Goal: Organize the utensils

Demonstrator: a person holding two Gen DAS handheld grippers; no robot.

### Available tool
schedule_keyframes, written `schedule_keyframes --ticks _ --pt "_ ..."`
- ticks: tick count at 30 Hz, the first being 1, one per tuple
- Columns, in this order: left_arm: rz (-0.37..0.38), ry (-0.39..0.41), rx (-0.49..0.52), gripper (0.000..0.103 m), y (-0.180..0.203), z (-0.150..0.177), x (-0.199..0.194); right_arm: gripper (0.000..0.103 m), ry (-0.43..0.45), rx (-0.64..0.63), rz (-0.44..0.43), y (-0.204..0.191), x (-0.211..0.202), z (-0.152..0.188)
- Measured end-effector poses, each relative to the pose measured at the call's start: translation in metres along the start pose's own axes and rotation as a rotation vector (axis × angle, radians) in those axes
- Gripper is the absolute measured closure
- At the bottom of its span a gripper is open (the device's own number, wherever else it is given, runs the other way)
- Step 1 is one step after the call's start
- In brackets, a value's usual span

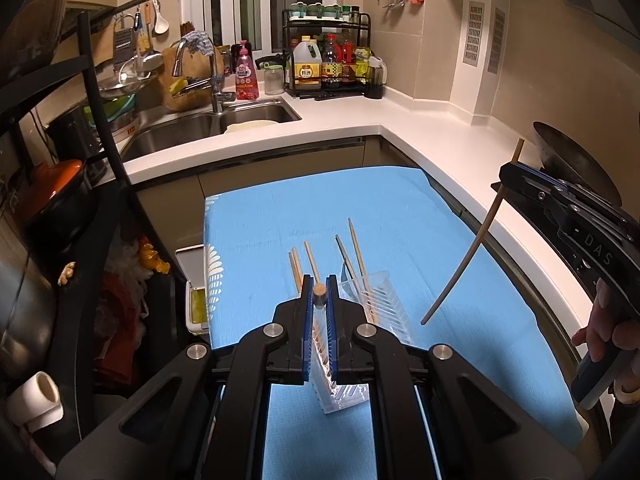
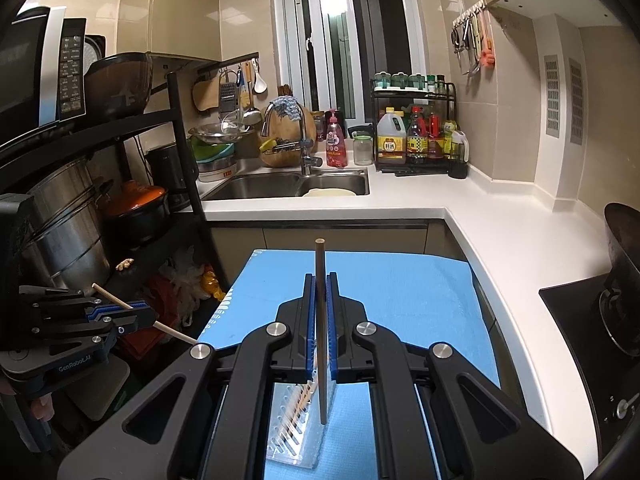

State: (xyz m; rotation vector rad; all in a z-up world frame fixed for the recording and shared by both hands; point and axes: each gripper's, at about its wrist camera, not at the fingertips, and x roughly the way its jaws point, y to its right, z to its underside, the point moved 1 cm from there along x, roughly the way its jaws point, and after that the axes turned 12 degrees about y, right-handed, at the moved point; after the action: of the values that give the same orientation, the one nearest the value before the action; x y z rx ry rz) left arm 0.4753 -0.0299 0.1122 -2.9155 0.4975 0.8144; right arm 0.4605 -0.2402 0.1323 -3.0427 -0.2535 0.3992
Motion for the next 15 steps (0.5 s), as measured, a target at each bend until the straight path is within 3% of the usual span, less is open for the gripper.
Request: schedule_keyframes --ticks 15 --pt "0.012 -0.003 0.034 0.097 0.011 0.005 -0.042 0.097 -0.015 -0.004 -0.024 -0.012 -0.044 -0.008"
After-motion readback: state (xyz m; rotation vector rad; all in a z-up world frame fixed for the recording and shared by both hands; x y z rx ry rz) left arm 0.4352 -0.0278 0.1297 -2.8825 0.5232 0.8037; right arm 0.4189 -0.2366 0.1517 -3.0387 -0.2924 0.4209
